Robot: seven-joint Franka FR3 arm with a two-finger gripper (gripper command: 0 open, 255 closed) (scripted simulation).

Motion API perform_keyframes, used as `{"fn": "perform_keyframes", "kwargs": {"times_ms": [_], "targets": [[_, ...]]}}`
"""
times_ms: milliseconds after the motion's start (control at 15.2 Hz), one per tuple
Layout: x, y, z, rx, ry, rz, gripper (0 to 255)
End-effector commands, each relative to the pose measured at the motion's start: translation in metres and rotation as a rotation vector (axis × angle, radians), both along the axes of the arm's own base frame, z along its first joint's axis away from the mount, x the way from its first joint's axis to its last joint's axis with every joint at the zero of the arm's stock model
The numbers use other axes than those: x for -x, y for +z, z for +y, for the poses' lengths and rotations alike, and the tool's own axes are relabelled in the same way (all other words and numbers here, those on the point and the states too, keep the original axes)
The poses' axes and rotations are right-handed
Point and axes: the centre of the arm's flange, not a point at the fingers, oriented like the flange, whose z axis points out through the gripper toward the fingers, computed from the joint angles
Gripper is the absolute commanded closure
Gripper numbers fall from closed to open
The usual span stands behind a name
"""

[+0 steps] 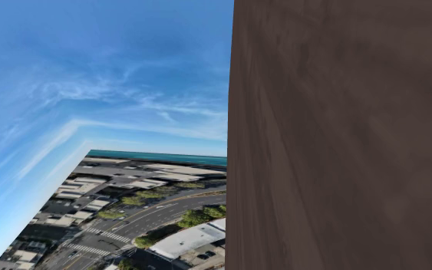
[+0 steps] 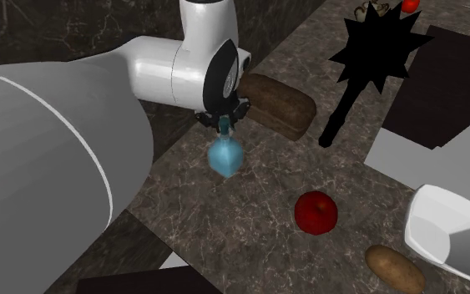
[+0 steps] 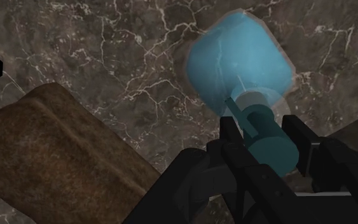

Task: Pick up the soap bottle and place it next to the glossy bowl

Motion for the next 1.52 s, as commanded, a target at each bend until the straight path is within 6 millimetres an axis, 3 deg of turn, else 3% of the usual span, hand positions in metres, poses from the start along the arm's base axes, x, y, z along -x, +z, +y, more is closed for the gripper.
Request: {"fn": "perform_keyframes", "kwargs": {"times_ms": [0, 1452], "targets": [[0.0, 0.011, 0.0, 0.0, 0.0, 0.0, 255], [0.0, 0.127, 0.0, 0.0, 0.0, 0.0, 255]]}}
